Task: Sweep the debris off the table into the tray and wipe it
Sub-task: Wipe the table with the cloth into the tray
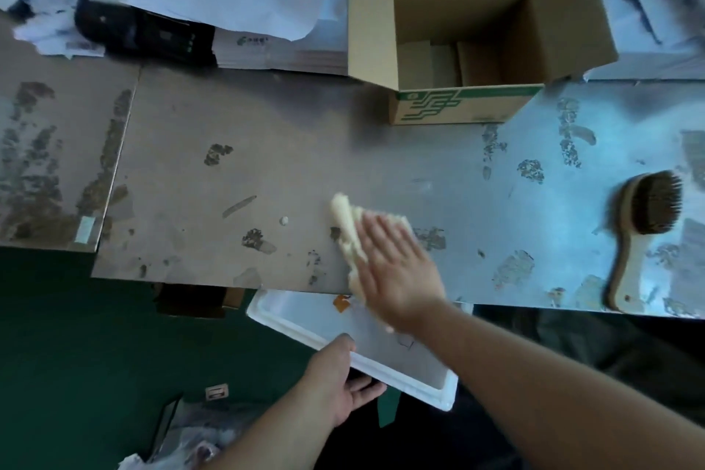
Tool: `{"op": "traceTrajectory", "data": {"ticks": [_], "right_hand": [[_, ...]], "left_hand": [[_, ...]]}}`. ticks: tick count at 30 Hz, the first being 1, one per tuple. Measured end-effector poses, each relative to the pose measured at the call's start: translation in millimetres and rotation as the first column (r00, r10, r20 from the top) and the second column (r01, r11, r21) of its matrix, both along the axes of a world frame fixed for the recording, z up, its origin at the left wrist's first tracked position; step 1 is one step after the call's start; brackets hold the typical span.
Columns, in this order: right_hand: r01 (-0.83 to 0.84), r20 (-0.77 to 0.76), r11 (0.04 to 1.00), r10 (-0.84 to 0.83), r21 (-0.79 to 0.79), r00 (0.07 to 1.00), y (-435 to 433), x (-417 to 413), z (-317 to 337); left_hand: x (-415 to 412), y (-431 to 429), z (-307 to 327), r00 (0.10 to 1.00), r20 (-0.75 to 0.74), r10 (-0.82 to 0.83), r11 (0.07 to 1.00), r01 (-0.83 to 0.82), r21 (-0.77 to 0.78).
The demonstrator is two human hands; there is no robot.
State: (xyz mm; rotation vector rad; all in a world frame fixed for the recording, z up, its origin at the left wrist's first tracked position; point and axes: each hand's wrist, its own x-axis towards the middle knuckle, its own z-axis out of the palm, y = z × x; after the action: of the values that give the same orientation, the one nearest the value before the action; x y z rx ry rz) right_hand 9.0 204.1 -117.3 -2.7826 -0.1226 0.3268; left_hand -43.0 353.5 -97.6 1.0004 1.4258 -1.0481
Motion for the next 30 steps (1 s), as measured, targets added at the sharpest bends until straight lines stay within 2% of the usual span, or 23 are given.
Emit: {"op": "traceTrajectory", "data": {"ticks": [2, 4, 5, 7, 8, 10, 12, 13, 15, 18, 21, 23, 26, 28, 30], "right_hand": [[-0.126, 0.033, 0.990, 0.125, 0.061, 0.992, 0.9, -25.9, -1.5], [-0.178, 0.031, 0.963, 0.175, 0.205, 0.984, -4.6, -45.6, -0.6], [-0.134, 0.031, 0.942, 0.131, 0.307, 0.991, -8.7, -51.8, 3.1], [0.139, -0.067, 0.873, -0.122, 0.467, 0.990, -24.3, -55.6, 22.1], [0.334, -0.156, 0.794, -0.296, 0.508, 0.942, -35.8, -54.4, 35.1], [0.663, -0.278, 0.526, -0.632, 0.533, 0.724, -65.5, -49.4, 59.8], [0.760, -0.241, 0.294, -0.829, 0.579, 0.504, -108.3, -43.7, 83.5], [0.743, -0.174, 0.249, -0.881, 0.621, 0.440, -132.1, -39.9, 92.7], [0.670, -0.014, 0.298, -0.908, 0.680, 0.418, -175.2, -31.9, 104.6], [0.643, 0.091, 0.462, -0.848, 0.611, 0.522, -228.1, -21.3, 82.8], [0.686, -0.067, 0.663, -0.702, 0.299, 0.709, -245.4, -15.4, 35.6], [0.589, -0.125, 0.806, -0.579, 0.060, 0.805, -238.6, -16.3, 11.9], [0.501, -0.123, 0.865, -0.497, 0.005, 0.859, -208.1, -17.8, 5.0], [0.292, -0.118, 0.956, -0.288, 0.022, 0.950, -172.4, -23.8, 7.6], [0.046, -0.083, 0.999, -0.045, 0.003, 0.996, -130.5, -39.3, 7.1]], "left_hand": [[-1.4, -9.9, 0.5, 1.000, -0.004, 0.012, 1.000, -0.012, -0.002], [-4.3, -16.9, -0.9, 1.000, 0.003, 0.006, 1.000, -0.006, -0.021], [-5.4, -19.9, -1.5, 1.000, 0.010, 0.001, 0.999, -0.001, -0.036], [-7.8, -25.8, -2.7, 1.000, 0.000, 0.010, 0.999, -0.010, -0.039], [-9.3, -29.1, -4.0, 1.000, -0.006, 0.017, 0.999, -0.017, -0.029], [-11.4, -35.1, -5.0, 0.999, -0.020, 0.035, 0.999, -0.035, -0.016], [-13.3, -43.4, -4.9, 0.999, -0.024, 0.048, 0.999, -0.048, -0.009], [-14.5, -47.5, -5.0, 0.999, -0.021, 0.049, 0.999, -0.050, -0.010], [-17.6, -53.9, -6.3, 0.999, -0.010, 0.048, 0.999, -0.048, -0.012], [-20.1, -64.6, -6.7, 0.998, 0.001, 0.056, 0.998, -0.056, -0.005], [-19.8, -71.4, -4.7, 0.998, 0.000, 0.058, 0.998, -0.058, -0.005], [-18.9, -74.1, -3.2, 0.998, 0.000, 0.069, 0.998, -0.069, 0.004], [-18.6, -73.5, -1.9, 0.996, -0.014, 0.087, 0.996, -0.087, 0.017], [-18.1, -71.3, -2.8, 0.995, -0.021, 0.094, 0.996, -0.094, 0.007], [-17.3, -70.8, -0.6, 0.995, -0.029, 0.097, 0.995, -0.097, 0.004]]}}
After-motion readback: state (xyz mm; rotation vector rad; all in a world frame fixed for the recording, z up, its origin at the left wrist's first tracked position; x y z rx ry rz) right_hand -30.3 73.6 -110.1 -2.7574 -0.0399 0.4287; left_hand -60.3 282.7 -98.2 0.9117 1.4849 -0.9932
